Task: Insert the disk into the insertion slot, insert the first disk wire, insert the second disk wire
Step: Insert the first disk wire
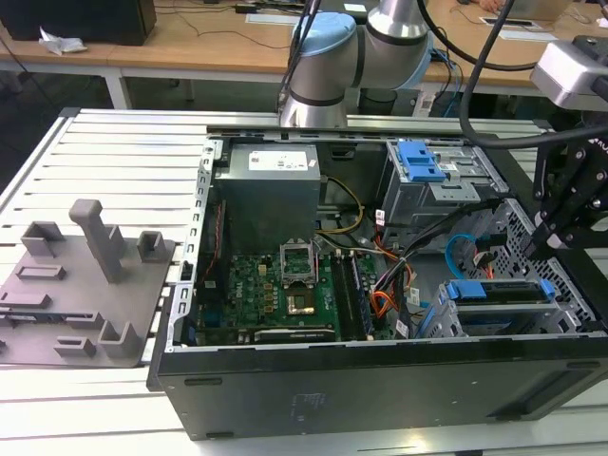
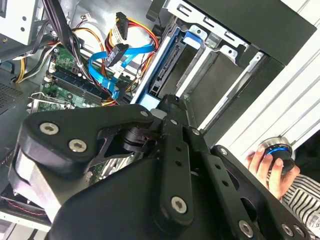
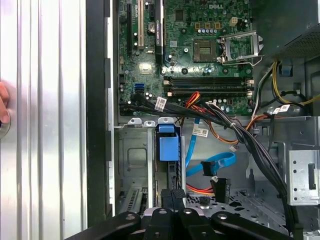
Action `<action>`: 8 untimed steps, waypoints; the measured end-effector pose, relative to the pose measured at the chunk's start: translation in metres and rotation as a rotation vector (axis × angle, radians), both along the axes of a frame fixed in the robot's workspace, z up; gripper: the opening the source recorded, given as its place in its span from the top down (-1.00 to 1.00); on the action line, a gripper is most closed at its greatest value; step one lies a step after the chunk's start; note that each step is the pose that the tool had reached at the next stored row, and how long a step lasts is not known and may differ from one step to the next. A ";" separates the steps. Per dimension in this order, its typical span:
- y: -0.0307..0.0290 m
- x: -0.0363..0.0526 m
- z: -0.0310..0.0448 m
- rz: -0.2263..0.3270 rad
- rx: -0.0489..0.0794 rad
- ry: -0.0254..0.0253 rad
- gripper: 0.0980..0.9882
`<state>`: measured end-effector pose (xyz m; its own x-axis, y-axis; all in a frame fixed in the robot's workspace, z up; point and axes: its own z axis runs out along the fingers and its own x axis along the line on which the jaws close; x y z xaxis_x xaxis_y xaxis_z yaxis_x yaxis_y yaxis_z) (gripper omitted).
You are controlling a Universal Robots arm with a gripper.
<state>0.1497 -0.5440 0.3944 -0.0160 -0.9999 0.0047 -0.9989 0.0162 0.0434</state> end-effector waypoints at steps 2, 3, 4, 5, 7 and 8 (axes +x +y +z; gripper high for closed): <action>0.0000 0.0000 0.0000 0.000 0.000 0.0000 0.84; 0.0000 0.0000 0.0001 0.000 0.000 0.0000 0.84; 0.0000 0.0000 0.0001 0.000 0.000 0.0000 0.69; 0.0000 0.0000 0.0002 0.000 0.000 0.0000 0.56; 0.0000 0.0000 0.0003 0.000 0.000 0.0000 0.42; 0.0000 0.0000 0.0003 0.000 0.000 0.0000 0.28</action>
